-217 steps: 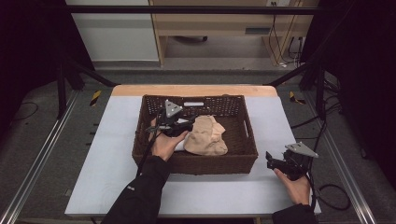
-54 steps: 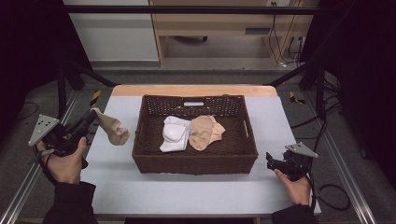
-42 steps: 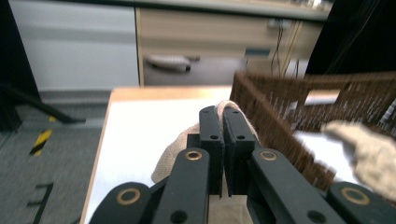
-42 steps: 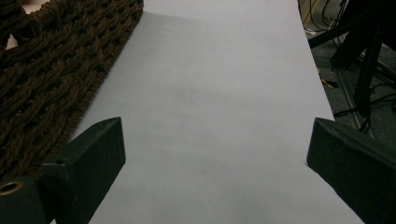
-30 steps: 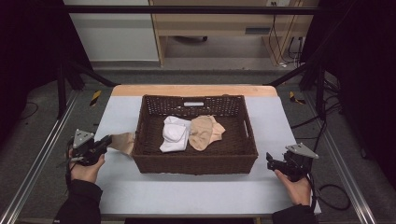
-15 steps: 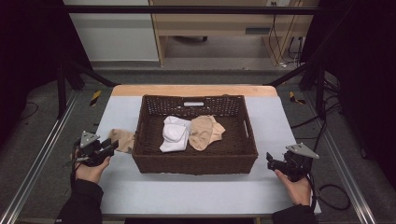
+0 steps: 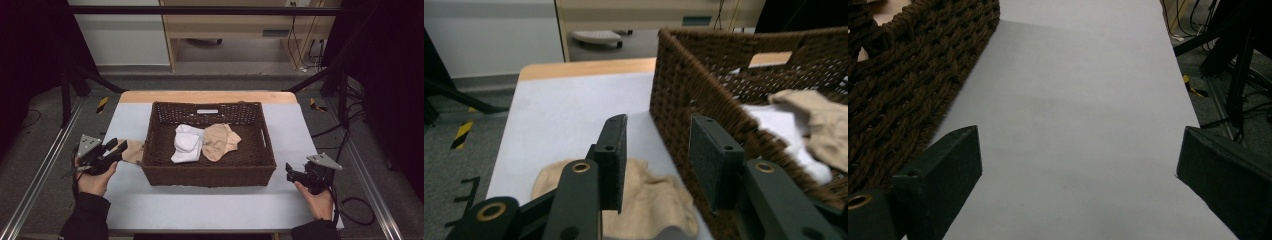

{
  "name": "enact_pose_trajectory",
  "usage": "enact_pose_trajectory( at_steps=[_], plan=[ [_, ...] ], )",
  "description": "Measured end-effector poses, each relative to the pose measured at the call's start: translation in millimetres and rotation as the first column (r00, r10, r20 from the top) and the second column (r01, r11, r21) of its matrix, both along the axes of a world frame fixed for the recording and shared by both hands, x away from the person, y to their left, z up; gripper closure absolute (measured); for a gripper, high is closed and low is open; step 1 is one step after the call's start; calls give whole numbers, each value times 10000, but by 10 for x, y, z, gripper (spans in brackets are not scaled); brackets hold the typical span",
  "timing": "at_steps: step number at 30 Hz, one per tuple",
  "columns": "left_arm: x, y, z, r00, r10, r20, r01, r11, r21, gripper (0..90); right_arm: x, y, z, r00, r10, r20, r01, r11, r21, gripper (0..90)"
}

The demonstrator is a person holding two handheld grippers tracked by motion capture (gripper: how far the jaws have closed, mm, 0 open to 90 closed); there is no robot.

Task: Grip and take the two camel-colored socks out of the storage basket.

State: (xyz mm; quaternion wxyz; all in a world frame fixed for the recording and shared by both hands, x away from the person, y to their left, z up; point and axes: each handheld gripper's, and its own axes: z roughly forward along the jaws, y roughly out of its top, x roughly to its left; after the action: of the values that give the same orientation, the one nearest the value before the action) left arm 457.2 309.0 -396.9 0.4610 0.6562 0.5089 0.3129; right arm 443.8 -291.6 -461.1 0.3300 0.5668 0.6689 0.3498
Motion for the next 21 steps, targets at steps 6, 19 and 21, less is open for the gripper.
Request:
enact_pose_trajectory(
  at_steps=[6, 19, 21],
  plan=[
    [-57, -131, 173, 9988, -170, 454, 179, 9996, -204, 582, 2, -3, 3, 10000, -8, 22, 8, 10000, 90, 43],
    [-49, -356, 347, 9938, -660, 894, 703, 9965, -459, 574, 2, -7, 7, 10000, -14, 78, 13, 10000, 67, 41],
    [-35, -396, 376, 9929, -705, 959, 758, 9958, -523, 574, 3, -5, 6, 10000, -15, 48, 14, 10000, 75, 41]
  ],
)
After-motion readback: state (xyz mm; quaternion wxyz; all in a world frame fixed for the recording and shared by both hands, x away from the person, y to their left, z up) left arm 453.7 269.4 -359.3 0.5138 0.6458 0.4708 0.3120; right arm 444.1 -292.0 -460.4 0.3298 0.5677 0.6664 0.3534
